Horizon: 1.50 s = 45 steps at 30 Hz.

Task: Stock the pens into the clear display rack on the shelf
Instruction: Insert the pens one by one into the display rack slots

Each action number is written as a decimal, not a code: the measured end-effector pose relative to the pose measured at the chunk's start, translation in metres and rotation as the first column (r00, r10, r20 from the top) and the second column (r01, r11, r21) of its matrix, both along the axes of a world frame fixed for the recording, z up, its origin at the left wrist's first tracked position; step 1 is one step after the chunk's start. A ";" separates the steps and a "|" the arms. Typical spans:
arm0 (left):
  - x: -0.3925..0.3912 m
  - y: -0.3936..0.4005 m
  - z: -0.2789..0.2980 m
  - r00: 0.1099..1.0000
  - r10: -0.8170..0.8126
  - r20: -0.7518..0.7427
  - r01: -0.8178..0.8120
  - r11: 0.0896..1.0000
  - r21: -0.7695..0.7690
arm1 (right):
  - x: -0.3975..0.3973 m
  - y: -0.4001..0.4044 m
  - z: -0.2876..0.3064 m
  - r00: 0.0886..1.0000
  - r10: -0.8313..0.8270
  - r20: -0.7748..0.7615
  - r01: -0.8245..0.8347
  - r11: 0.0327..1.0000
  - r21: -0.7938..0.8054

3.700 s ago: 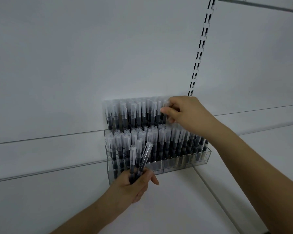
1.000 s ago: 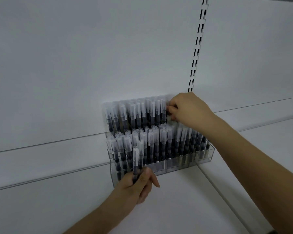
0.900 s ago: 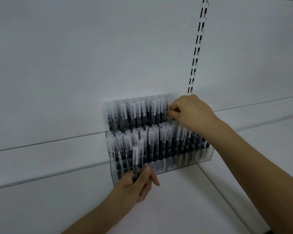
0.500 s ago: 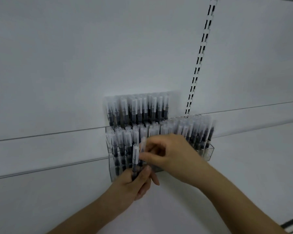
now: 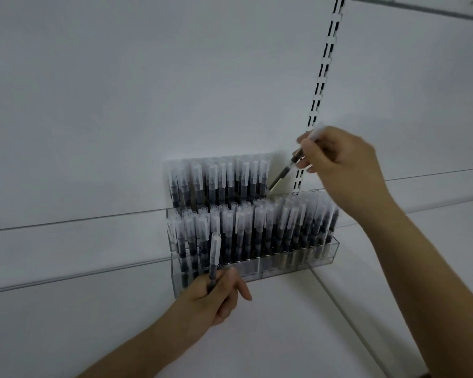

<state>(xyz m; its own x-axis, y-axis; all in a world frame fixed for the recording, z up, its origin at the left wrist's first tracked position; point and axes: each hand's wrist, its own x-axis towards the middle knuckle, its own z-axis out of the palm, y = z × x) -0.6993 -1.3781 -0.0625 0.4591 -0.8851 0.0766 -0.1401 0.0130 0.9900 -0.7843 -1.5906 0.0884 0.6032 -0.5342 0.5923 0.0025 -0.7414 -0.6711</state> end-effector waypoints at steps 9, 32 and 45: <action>-0.003 0.000 0.005 1.000 -0.009 -0.023 0.009 1.000 0.007 | 0.019 -0.010 0.006 0.951 0.033 -0.308 -0.090 0.981 -0.172; -0.004 0.000 0.006 0.998 0.002 -0.057 -0.002 1.000 0.000 | -0.010 0.067 -0.039 0.925 0.117 -0.362 -0.200 0.959 -0.202; -0.004 0.002 -0.004 0.940 -0.078 0.332 0.047 0.994 0.098 | -0.023 0.041 -0.010 0.986 0.045 0.159 -0.068 0.988 0.140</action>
<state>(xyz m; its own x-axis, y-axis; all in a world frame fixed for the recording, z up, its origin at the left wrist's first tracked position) -0.7033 -1.3758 -0.0670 0.3636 -0.9213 0.1378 -0.4658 -0.0517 0.8834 -0.8073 -1.5493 0.0785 0.5418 -0.5884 0.6002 0.1541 -0.6324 -0.7591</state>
